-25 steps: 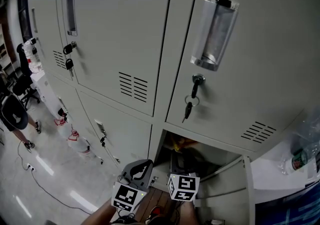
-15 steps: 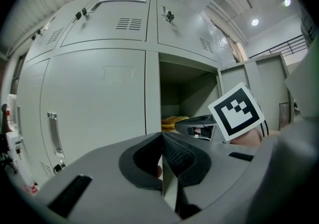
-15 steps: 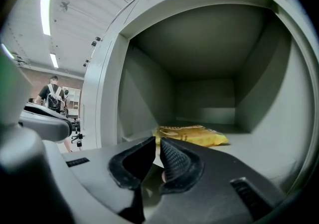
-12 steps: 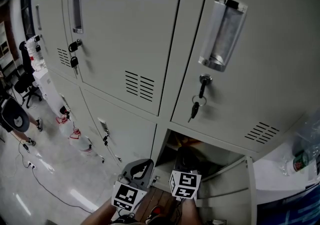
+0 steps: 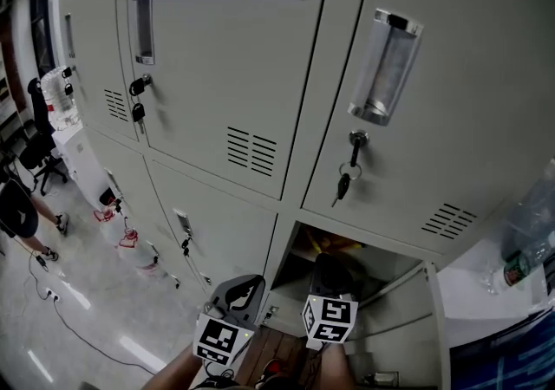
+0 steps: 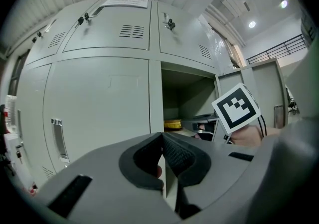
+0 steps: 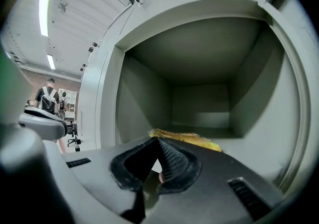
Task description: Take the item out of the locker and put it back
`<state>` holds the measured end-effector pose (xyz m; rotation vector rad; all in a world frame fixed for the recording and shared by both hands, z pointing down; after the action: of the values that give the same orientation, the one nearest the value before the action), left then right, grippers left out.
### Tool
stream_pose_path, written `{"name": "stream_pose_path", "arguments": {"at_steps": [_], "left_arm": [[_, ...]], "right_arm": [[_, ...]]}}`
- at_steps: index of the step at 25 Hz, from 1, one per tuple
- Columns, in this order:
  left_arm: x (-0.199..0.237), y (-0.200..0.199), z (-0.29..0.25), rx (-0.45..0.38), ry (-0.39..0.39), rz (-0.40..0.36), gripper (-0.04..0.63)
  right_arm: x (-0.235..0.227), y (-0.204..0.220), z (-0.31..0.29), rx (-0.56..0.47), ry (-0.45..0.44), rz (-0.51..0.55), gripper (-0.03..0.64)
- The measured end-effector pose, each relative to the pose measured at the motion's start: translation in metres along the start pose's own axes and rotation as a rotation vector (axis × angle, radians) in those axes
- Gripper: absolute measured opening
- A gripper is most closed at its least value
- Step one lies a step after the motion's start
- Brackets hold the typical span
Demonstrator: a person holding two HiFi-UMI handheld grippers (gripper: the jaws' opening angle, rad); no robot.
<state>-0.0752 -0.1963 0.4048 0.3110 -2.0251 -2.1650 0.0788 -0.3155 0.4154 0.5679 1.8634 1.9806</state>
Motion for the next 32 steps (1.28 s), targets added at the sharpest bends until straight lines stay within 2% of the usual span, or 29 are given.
{"name": "stream_pose_path", "arguments": {"at_steps": [6, 10, 18, 26, 32], "left_arm": [[0.002, -0.01, 0.012, -0.033, 0.039, 0.007, 0.021], [0.003, -0.016, 0.02, -0.052, 0.08, 0.005, 0.021], [-0.004, -0.025, 0.032, -0.082, 0.185, -0.005, 0.021], [-0.015, -0.023, 0.042, -0.093, 0.294, -0.007, 0.021], [-0.021, -0.013, 0.046, -0.091, 0.345, -0.007, 0.021]], "right_arm": [[0.002, -0.032, 0.025, -0.071, 0.037, 0.009, 0.017], [0.003, -0.052, 0.045, -0.119, 0.066, -0.028, 0.017], [0.017, -0.078, 0.098, -0.194, 0.142, 0.016, 0.017], [0.035, -0.072, 0.159, -0.185, 0.221, 0.05, 0.017], [0.041, -0.057, 0.198, -0.176, 0.295, 0.057, 0.017]]}}
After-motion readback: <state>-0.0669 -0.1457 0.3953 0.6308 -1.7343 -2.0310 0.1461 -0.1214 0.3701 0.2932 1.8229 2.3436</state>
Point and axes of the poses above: the fingertips, and each gripper's own axes: z backward along the fingers, x to its left, y out of its underside, the point moved 7 cm from there along z, backward along the fingers, and after that the axes turned 11 degrees about -x, right-handed, at the moved point
